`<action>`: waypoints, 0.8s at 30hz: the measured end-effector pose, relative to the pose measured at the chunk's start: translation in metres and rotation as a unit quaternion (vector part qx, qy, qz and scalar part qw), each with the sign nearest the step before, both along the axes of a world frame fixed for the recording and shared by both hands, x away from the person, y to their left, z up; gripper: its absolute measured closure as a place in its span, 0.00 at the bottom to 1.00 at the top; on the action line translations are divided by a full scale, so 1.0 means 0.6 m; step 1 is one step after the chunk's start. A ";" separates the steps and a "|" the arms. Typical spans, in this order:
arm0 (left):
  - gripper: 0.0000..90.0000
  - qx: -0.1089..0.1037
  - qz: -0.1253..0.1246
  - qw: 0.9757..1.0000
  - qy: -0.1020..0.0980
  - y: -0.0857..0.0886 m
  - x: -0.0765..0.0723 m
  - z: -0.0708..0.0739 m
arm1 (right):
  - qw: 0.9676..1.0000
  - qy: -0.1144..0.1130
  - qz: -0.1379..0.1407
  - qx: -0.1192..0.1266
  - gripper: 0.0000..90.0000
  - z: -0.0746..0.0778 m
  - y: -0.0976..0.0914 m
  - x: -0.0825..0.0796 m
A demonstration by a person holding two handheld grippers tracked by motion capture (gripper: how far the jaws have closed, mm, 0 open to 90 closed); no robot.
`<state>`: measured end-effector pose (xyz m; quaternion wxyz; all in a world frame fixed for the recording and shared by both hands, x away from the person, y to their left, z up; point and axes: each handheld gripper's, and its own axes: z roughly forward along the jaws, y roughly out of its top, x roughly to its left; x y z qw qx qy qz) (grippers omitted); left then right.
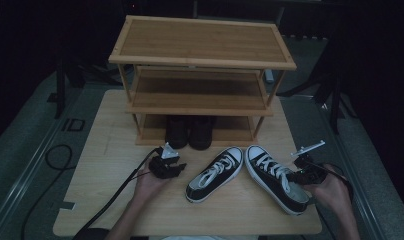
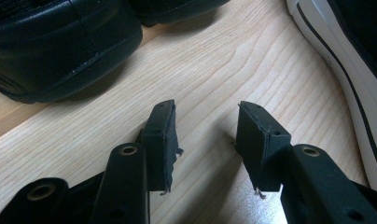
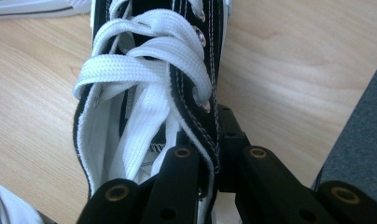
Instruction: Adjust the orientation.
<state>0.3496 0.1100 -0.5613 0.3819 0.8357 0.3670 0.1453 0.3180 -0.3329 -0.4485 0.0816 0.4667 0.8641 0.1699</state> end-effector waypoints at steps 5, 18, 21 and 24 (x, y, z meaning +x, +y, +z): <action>0.64 0.000 0.000 1.000 0.000 0.000 0.000 0.000 | 1.000 -0.005 0.012 0.004 0.98 0.015 0.006 0.010; 0.65 -0.001 -0.001 1.000 0.001 0.001 0.001 0.000 | 0.999 -0.014 0.038 0.007 0.98 0.038 0.033 0.035; 0.65 -0.003 0.000 1.000 0.002 0.001 0.001 0.000 | 0.999 -0.015 0.047 0.006 0.98 0.046 0.042 0.045; 0.64 -0.002 -0.001 1.000 0.001 0.001 0.001 0.000 | 0.999 -0.016 0.050 0.007 0.98 0.048 0.045 0.049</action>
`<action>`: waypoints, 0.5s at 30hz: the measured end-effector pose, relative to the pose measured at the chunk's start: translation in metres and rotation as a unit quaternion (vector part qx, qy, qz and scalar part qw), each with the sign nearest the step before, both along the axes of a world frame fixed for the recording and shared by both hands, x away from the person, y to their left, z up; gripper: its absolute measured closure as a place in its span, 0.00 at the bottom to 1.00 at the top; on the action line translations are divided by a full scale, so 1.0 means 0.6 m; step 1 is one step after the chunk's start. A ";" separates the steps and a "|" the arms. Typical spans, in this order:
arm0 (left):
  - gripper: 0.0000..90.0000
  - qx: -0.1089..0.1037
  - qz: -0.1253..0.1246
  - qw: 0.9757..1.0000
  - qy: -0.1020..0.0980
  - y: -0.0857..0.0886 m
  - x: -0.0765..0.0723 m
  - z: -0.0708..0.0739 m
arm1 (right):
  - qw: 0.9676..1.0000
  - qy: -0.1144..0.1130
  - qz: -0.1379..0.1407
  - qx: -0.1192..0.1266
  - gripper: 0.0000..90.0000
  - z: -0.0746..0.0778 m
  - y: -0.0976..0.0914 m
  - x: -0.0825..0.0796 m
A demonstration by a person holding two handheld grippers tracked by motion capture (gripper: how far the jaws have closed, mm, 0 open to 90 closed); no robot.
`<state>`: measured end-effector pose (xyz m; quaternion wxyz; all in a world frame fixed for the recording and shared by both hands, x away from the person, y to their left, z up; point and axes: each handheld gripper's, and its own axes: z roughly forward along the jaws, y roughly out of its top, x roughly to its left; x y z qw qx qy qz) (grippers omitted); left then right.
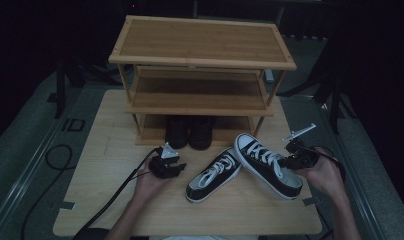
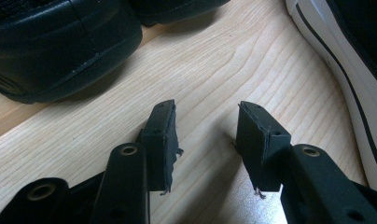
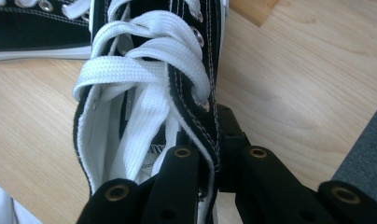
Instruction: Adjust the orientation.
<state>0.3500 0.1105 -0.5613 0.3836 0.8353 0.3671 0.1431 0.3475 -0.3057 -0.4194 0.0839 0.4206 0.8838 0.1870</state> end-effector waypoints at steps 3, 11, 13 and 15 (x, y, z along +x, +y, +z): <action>0.65 0.000 0.000 1.000 0.000 0.000 0.000 0.000 | 1.000 -0.003 0.007 -0.001 0.98 0.004 0.006 0.005; 0.64 -0.002 0.000 1.000 0.000 0.000 0.001 0.000 | 1.000 -0.008 0.020 -0.004 0.98 0.016 0.021 0.017; 0.64 -0.002 -0.001 1.000 0.000 0.000 0.001 0.000 | 1.000 -0.008 0.021 -0.003 0.98 0.018 0.023 0.019; 0.64 0.000 -0.001 1.000 -0.001 0.000 0.001 0.000 | 1.000 -0.009 0.023 -0.003 0.98 0.019 0.025 0.020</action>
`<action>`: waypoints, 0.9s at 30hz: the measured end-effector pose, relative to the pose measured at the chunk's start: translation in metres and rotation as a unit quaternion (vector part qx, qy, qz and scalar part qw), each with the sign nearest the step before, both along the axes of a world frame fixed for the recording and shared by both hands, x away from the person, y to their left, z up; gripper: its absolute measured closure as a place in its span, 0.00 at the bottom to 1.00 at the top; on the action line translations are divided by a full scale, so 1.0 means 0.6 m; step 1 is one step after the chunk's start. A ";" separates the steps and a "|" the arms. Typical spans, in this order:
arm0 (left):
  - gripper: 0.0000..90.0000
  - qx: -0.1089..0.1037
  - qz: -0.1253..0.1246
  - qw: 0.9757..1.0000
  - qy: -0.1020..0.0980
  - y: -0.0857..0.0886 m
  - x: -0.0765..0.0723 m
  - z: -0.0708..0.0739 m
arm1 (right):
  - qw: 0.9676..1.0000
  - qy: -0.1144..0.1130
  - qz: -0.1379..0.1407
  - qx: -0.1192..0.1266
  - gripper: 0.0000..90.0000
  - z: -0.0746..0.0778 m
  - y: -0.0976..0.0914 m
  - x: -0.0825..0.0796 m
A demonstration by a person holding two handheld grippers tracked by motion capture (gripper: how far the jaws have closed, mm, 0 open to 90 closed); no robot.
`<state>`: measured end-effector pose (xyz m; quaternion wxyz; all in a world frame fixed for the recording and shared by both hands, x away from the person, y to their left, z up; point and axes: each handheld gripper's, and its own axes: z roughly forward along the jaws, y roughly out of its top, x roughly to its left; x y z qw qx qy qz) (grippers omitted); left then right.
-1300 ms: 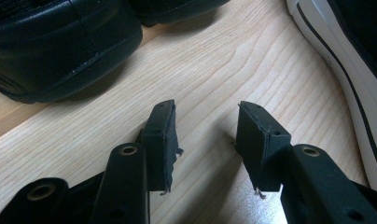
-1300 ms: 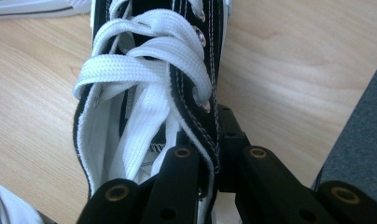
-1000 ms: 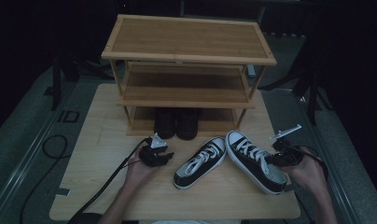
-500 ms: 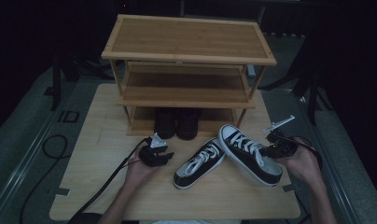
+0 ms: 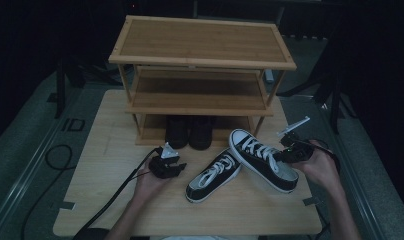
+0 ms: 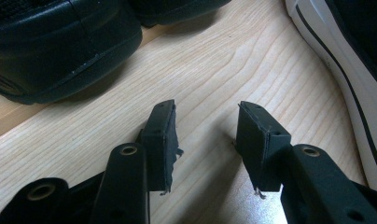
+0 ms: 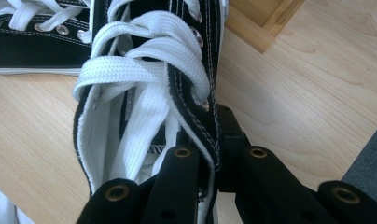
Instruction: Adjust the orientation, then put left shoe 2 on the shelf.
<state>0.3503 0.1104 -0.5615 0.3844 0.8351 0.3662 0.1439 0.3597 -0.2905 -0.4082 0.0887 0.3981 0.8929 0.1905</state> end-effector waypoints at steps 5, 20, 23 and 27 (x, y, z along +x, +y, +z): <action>0.64 0.001 0.000 1.000 0.000 0.000 0.000 0.000 | 1.000 0.001 0.004 -0.002 0.98 0.001 0.006 0.001; 0.64 0.001 0.000 1.000 0.000 -0.001 0.001 0.000 | 1.000 -0.002 0.014 -0.004 0.98 0.005 0.017 0.006; 0.64 0.002 -0.001 1.000 -0.001 -0.001 0.001 0.000 | 1.000 -0.002 0.016 -0.003 0.98 0.007 0.019 0.006; 0.64 0.003 -0.001 1.000 -0.002 -0.002 0.000 0.000 | 1.000 0.000 0.020 -0.002 0.98 0.009 0.022 0.008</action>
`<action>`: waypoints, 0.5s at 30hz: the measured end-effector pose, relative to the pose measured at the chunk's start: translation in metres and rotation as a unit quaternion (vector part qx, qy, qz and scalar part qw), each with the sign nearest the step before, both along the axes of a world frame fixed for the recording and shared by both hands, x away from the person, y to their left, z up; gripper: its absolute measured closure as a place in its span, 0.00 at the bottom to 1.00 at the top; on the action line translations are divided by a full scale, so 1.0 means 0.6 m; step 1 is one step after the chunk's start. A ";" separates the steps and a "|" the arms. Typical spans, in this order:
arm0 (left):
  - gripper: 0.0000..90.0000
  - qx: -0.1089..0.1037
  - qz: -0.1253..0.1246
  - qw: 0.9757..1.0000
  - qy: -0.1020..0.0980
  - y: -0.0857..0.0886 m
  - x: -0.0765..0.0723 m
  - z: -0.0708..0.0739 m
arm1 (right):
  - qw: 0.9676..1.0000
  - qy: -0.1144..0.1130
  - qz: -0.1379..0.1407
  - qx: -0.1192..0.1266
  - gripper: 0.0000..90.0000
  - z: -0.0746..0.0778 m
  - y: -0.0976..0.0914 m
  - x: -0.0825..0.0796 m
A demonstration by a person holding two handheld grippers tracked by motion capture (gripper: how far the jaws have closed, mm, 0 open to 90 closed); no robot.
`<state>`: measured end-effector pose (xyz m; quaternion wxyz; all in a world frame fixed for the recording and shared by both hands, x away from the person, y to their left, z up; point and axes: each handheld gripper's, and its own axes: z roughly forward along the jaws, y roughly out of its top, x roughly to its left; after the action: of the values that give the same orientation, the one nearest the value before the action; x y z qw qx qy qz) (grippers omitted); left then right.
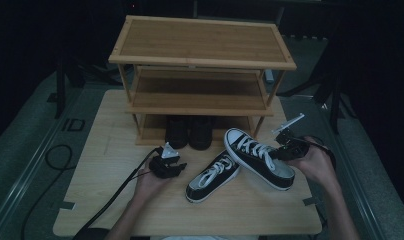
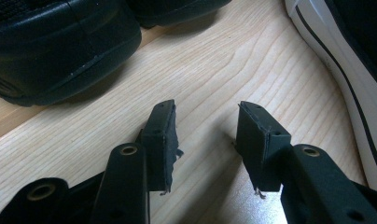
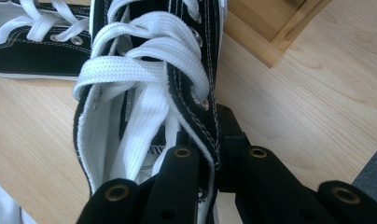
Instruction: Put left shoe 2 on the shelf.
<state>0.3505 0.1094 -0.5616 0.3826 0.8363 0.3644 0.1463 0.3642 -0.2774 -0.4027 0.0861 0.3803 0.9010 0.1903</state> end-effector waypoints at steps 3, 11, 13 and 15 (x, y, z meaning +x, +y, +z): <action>0.64 -0.002 0.000 1.000 0.001 0.001 0.001 0.000 | 1.000 -0.002 0.003 -0.003 0.98 0.002 0.003 0.000; 0.64 -0.001 0.000 1.000 0.002 0.000 0.000 0.000 | 1.000 -0.001 0.012 -0.004 0.98 0.006 0.014 0.003; 0.64 -0.001 0.001 1.000 0.001 0.000 0.000 0.000 | 1.000 -0.001 0.013 -0.005 0.98 0.007 0.015 0.003; 0.64 0.000 0.001 1.000 0.001 -0.001 0.000 0.000 | 1.000 -0.003 0.015 -0.005 0.98 0.008 0.018 0.003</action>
<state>0.3502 0.1090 -0.5615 0.3821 0.8362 0.3652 0.1458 0.3661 -0.2665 -0.3978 0.0881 0.3659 0.9072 0.1878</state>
